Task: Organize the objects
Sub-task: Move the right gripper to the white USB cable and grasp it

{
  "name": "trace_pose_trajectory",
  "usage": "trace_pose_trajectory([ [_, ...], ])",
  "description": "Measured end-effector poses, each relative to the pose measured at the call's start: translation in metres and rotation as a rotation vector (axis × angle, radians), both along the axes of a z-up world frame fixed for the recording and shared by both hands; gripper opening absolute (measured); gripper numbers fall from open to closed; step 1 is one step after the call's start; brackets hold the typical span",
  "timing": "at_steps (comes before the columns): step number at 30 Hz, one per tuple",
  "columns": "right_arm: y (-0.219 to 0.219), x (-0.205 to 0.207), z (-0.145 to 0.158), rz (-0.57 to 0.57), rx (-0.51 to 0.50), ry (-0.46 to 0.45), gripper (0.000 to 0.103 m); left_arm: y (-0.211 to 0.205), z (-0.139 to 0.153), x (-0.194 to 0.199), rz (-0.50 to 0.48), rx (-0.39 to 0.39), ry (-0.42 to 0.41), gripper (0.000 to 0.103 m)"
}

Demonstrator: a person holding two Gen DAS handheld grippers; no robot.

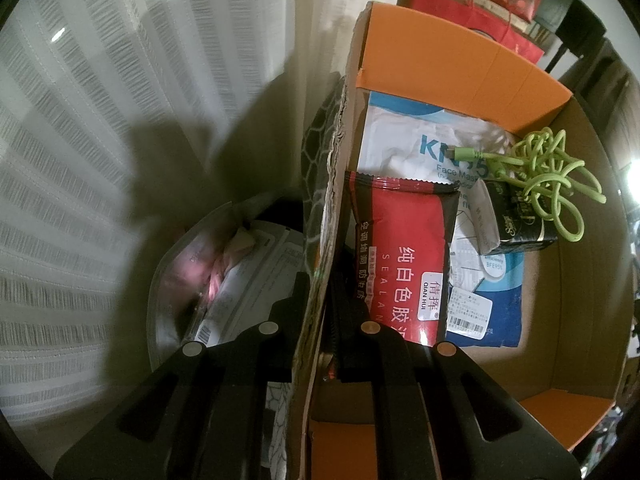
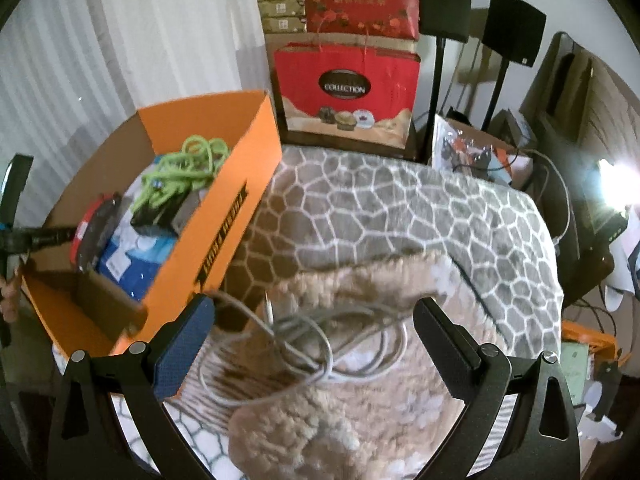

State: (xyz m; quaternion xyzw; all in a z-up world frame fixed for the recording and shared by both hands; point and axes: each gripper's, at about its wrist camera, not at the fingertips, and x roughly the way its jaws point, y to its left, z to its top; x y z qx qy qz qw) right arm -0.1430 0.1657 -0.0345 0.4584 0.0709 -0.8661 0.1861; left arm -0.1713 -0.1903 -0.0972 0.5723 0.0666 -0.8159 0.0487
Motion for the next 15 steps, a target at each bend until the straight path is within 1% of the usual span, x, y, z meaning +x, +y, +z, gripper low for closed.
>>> trace_pose_trajectory([
  [2, 0.003, 0.002, -0.009, -0.004, -0.001, -0.023, 0.100, 0.000, 0.000, 0.000, -0.001, -0.002, 0.000, 0.009],
  [5, 0.009, 0.001, -0.023, -0.022, -0.017, -0.065, 0.097, 0.000, 0.001, -0.001, -0.001, -0.004, -0.001, 0.009],
  [7, 0.012, 0.000, -0.031, -0.032, -0.037, -0.102, 0.091, 0.000, 0.001, -0.001, 0.000, -0.003, -0.002, 0.009],
  [10, 0.012, -0.001, -0.040, -0.043, -0.054, -0.137, 0.085, 0.000, 0.001, -0.001, 0.000, -0.004, -0.001, 0.009],
  [14, 0.009, -0.001, -0.043, -0.041, -0.054, -0.143, 0.080, 0.000, 0.001, -0.001, 0.000, -0.004, -0.002, 0.009],
  [15, 0.008, -0.001, -0.044, -0.039, -0.050, -0.143, 0.077, 0.000, 0.001, -0.001, 0.000, -0.004, -0.002, 0.009],
])
